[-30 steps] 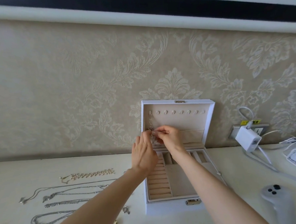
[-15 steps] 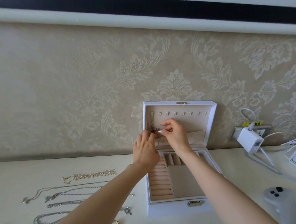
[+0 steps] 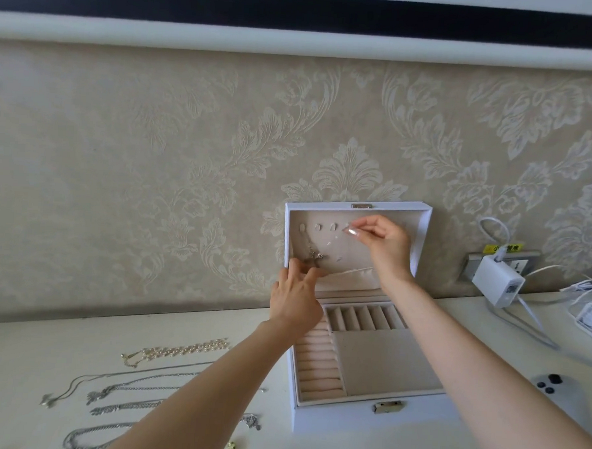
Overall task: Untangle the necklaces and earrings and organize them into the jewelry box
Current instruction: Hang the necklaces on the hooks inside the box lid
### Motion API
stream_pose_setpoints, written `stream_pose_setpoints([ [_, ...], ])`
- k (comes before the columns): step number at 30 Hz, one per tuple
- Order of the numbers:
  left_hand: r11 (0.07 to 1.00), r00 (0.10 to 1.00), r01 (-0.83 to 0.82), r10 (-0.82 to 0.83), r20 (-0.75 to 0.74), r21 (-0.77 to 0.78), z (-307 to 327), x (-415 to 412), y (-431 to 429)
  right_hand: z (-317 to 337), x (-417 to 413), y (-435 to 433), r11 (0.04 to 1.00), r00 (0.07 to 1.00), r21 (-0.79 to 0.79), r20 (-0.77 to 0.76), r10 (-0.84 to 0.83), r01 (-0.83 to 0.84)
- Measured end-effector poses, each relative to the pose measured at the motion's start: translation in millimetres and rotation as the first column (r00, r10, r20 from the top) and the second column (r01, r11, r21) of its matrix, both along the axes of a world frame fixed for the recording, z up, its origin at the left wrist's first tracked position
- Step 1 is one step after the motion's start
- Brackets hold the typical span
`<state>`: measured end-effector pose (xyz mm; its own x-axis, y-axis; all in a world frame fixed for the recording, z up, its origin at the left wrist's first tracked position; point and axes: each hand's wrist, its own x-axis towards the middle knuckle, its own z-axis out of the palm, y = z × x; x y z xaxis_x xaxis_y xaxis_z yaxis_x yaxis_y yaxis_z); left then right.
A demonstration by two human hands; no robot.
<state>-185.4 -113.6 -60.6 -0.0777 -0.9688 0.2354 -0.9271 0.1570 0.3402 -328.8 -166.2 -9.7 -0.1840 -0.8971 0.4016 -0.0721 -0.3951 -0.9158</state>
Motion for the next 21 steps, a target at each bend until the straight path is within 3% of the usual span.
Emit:
stream_pose_setpoints([
  [4, 1.000, 1.000, 0.010, -0.011, -0.007, -0.027, -2, -1, 2, -15, 0, 1, 0.999, 0.981, 0.015, -0.193, -0.024, 0.028],
  [9, 0.999, 1.000, 0.020, -0.021, -0.014, -0.031, -3, -1, 4, -35, -4, 3, 0.999, 0.880, 0.004, -0.474, -0.042, 0.050],
  [14, 0.990, 0.995, 0.004, -0.017, -0.096, -0.140, -5, -3, 10, -44, -7, 14, 0.979, 0.830, -0.143, -0.521, -0.202, 0.149],
  [17, 0.970, 0.982, -0.022, -0.025, -0.189, -0.241, -8, 1, 19, -50, -3, 24, 0.977, 0.827, -0.169, -0.524, -0.203, 0.132],
  [21, 0.981, 0.984, -0.029, -0.006, -0.179, -0.192, -10, 16, 30, -57, 5, 38, 0.981, 0.832, -0.170, -0.527, -0.170, 0.093],
])
